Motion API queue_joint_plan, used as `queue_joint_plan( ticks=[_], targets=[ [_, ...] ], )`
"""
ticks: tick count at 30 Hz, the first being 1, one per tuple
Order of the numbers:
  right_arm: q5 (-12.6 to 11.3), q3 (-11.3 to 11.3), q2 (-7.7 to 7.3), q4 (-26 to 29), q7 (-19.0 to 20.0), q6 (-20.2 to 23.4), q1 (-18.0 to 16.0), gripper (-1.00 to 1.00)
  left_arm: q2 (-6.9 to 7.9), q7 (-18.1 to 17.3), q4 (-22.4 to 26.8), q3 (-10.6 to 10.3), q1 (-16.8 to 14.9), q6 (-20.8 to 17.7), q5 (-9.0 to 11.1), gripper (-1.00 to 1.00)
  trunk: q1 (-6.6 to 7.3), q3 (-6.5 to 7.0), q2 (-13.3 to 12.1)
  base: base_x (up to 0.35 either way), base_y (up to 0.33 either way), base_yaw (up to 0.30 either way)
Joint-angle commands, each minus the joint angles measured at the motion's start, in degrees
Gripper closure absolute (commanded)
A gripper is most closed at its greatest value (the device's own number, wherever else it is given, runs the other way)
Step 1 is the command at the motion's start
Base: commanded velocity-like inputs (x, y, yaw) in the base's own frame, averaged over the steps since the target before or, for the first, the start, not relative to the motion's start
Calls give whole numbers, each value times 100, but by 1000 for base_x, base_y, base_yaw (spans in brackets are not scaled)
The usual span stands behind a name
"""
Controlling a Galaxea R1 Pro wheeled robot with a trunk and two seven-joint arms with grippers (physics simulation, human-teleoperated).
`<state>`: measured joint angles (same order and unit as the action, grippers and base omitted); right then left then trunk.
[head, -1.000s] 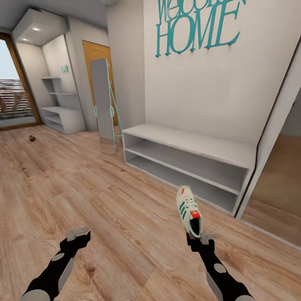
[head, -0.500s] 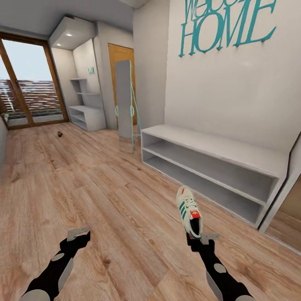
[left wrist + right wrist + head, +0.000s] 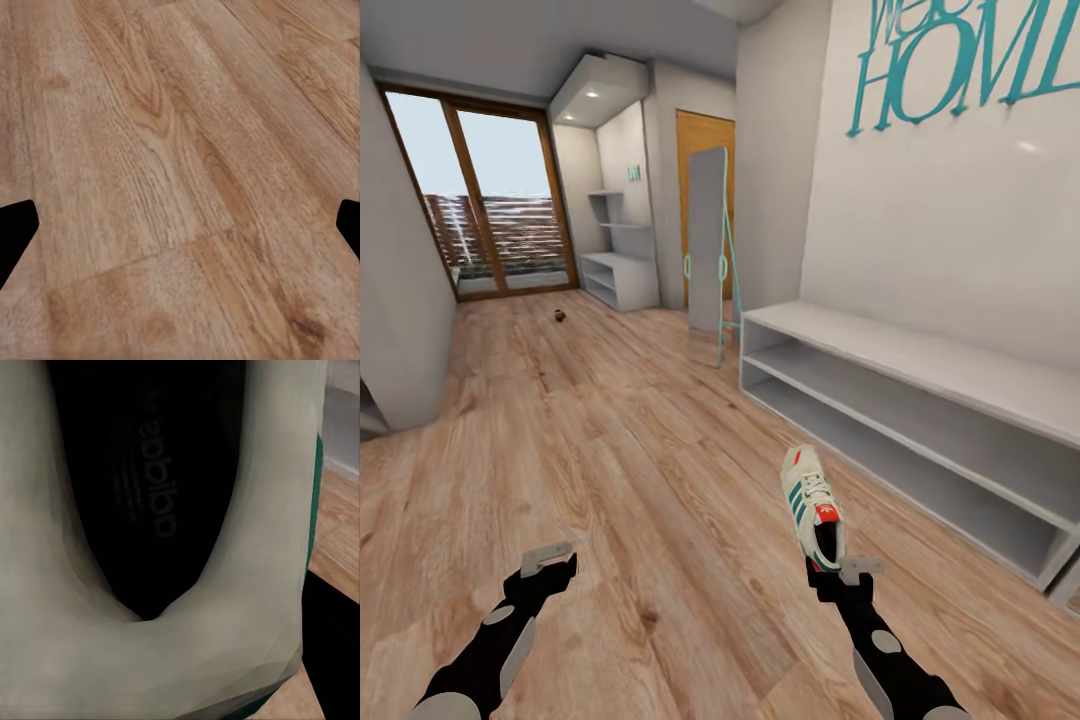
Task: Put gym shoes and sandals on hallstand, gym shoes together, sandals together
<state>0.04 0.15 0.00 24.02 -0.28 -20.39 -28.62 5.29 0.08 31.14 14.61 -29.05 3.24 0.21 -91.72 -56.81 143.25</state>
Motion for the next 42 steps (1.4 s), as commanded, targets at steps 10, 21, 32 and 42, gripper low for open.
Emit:
queue_joint_plan(
  ticks=[10, 21, 32, 42],
  targets=[
    [-1, 2, 0, -3, -7, -18, -3, 100, -1, 1, -7, 7, -4, 19, 5, -100, 0, 19, 2, 291, 0, 293],
    [-1, 2, 0, -3, -7, -18, -3, 100, -1, 1, -6, 7, -4, 19, 6, -100, 0, 46, 2, 345, 0, 294],
    [4, 2, 0, -3, -7, -19, -3, 100, -1, 1, -11, 7, -4, 19, 6, -100, 0, 72, 2, 345, 0, 293],
    [3, -3, -4, -3, -1, -26, -3, 100, -1, 1, -12, 7, -4, 19, 6, -100, 0, 86, 2, 345, 0, 165]
  ],
)
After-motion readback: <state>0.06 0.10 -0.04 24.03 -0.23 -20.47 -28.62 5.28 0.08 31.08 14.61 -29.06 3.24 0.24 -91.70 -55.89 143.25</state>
